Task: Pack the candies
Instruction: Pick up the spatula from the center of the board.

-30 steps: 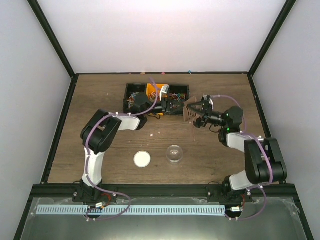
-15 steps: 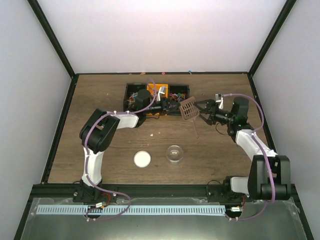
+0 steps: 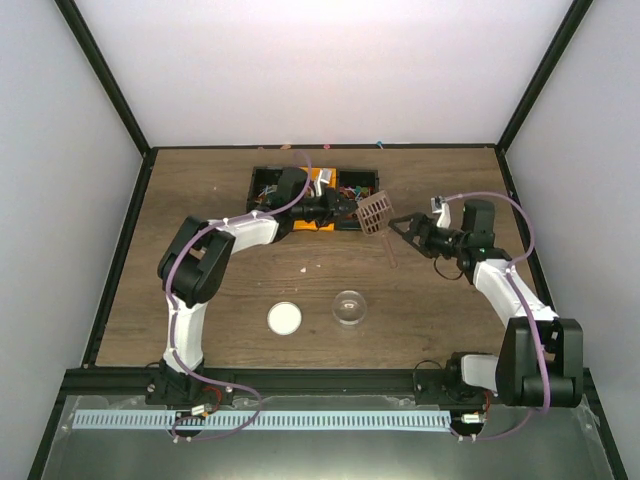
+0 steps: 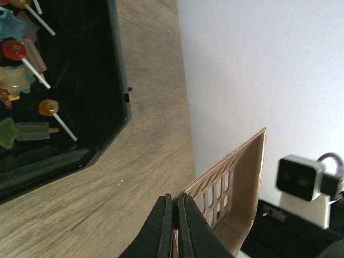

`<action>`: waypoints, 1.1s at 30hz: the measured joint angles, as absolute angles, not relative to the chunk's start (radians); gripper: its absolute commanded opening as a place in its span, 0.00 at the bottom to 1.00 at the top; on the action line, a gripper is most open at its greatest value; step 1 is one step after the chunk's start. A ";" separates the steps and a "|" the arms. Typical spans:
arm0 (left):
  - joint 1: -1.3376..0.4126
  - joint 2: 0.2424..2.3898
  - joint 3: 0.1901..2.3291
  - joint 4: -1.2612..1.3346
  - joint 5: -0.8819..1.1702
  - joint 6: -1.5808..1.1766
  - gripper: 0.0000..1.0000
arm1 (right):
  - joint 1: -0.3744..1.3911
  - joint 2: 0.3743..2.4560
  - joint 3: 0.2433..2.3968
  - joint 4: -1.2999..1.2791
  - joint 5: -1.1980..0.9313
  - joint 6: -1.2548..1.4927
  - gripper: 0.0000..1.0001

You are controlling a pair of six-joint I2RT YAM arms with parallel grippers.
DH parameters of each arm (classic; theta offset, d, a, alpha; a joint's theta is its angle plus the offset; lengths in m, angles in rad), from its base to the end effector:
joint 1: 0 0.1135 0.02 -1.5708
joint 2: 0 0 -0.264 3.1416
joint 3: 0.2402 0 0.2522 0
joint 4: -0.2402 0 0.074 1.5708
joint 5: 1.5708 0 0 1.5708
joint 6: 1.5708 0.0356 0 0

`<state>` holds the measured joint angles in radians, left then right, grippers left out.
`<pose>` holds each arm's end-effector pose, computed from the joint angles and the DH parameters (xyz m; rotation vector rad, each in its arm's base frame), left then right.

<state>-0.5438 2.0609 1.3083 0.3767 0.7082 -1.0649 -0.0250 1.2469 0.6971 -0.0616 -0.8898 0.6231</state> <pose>0.3800 -0.2568 0.1857 -0.0323 2.2851 -1.6546 0.2557 0.0213 0.2316 0.1783 2.1987 1.3036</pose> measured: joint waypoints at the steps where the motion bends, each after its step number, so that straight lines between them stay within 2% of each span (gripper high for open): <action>1: -0.544 2.061 1.319 0.371 0.708 -1.076 0.04 | -0.025 1.246 0.691 -0.072 -0.886 0.605 0.80; 3: -0.544 2.061 1.331 0.364 0.707 -1.102 0.04 | -0.025 1.242 0.666 -0.082 -0.887 0.577 0.76; 7: -0.544 2.063 1.348 0.330 0.701 -1.133 0.04 | -0.025 1.233 0.602 -0.082 -0.910 0.556 0.55; 12: -0.544 2.076 1.356 0.299 0.689 -1.163 0.04 | -0.025 1.236 0.582 -0.071 -0.942 0.549 0.41; 18: -0.544 2.080 1.375 0.219 0.663 -1.163 0.04 | -0.025 1.252 0.579 -0.047 -0.970 0.543 0.15; 23: -0.544 2.080 1.391 0.194 0.653 -1.156 0.04 | -0.025 1.254 0.576 -0.029 -0.995 0.545 0.03; 25: -0.544 2.080 1.394 0.189 0.651 -1.156 0.04 | -0.025 1.261 0.575 -0.029 -0.996 0.548 0.01; 26: -0.544 2.080 1.395 0.188 0.651 -1.156 0.09 | -0.025 1.265 0.574 -0.029 -0.995 0.551 0.01; 30: -0.544 2.080 1.400 0.186 0.651 -1.139 0.38 | -0.025 1.270 0.574 -0.032 -0.998 0.558 0.01; 32: -0.544 2.080 1.405 0.183 0.648 -1.124 0.60 | -0.025 1.272 0.574 -0.035 -1.003 0.562 0.01; 33: -0.543 2.080 1.406 0.179 0.644 -1.113 0.67 | -0.025 1.272 0.574 -0.037 -1.005 0.562 0.01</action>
